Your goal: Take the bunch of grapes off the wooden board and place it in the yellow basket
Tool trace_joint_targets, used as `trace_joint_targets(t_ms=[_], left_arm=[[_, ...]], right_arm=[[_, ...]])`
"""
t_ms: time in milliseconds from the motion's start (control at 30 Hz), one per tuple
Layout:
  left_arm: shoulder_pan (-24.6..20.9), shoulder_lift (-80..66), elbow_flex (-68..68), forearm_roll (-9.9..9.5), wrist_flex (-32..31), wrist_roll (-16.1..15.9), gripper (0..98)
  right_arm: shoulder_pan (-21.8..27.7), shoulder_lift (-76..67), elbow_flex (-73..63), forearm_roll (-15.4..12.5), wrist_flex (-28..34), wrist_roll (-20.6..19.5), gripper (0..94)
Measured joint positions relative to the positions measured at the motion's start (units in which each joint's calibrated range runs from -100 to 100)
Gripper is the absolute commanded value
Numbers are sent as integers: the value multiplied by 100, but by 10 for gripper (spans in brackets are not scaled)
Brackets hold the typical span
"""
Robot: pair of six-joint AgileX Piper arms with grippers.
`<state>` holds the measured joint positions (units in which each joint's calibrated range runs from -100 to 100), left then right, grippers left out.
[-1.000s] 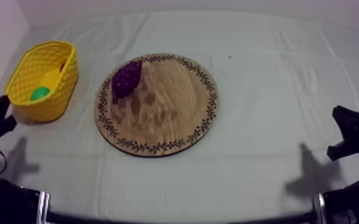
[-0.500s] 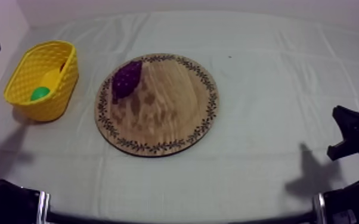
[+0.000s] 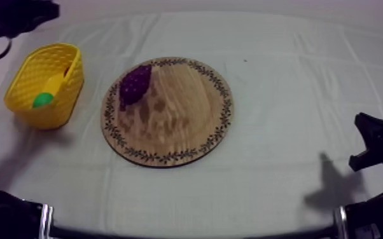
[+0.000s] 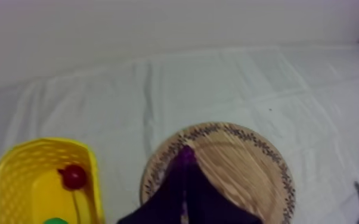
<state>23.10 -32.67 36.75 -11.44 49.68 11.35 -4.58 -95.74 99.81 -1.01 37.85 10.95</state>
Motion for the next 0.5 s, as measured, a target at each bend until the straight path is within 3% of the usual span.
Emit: trace_joint_targets(t_ms=[233, 500], left_arm=[[558, 1424, -769, -157, 638, 371, 0], [574, 3052, -1550, -210, 758, 495, 0]], right_arm=[[0, 0, 0, 0, 0, 0, 4], [0, 0, 0, 0, 0, 0, 4]])
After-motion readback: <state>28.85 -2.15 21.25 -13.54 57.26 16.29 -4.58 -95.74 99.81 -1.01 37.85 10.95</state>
